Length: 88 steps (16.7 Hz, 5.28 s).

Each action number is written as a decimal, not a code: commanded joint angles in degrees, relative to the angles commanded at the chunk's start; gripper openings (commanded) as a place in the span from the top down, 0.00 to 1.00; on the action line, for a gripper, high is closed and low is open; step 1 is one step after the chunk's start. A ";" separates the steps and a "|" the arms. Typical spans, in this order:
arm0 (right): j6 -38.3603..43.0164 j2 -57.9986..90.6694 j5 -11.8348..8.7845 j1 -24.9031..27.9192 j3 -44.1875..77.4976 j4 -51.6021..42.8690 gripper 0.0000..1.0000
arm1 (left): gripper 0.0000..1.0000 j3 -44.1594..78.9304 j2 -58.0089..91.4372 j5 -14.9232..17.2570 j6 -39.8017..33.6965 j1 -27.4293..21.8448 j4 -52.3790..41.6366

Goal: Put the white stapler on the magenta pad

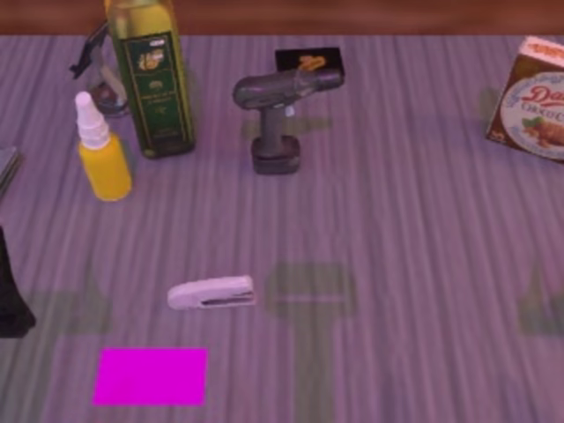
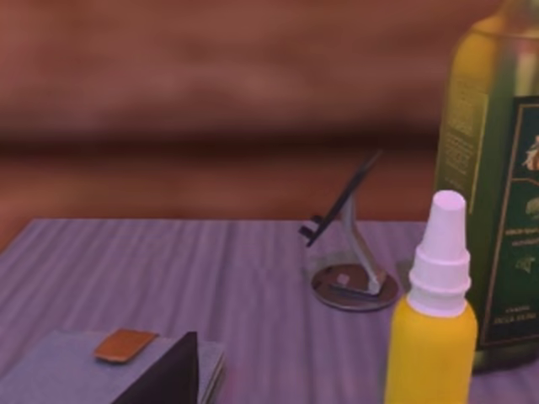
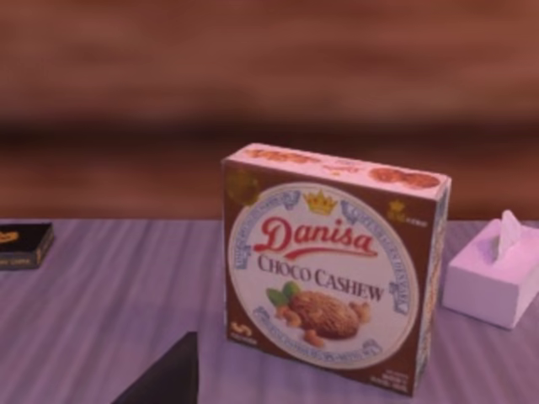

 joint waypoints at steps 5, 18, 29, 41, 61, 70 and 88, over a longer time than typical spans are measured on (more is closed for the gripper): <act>0.00 0.00 0.00 0.00 0.00 0.00 0.00 | 0.00 3.49 3.55 0.01 2.16 -1.37 -2.81; 0.00 0.00 0.00 0.00 0.00 0.00 0.00 | 0.00 53.03 68.41 -0.25 32.38 -19.87 -42.13; 0.00 0.00 0.00 0.00 0.00 0.00 0.00 | 0.00 84.97 107.58 -0.08 51.69 -31.97 -66.40; 0.00 0.00 0.00 0.00 0.00 0.00 0.00 | 0.00 79.88 111.61 -0.06 52.41 -32.18 -58.01; 0.00 0.00 0.00 0.00 0.00 0.00 0.00 | 0.75 72.22 116.02 -0.04 52.54 -32.14 -46.02; 0.00 0.00 0.00 0.00 0.00 0.00 0.00 | 1.00 72.22 116.02 -0.04 52.54 -32.14 -46.02; 0.00 0.00 0.00 0.00 0.00 0.00 0.00 | 1.00 85.78 108.83 -0.12 52.39 -31.48 -66.88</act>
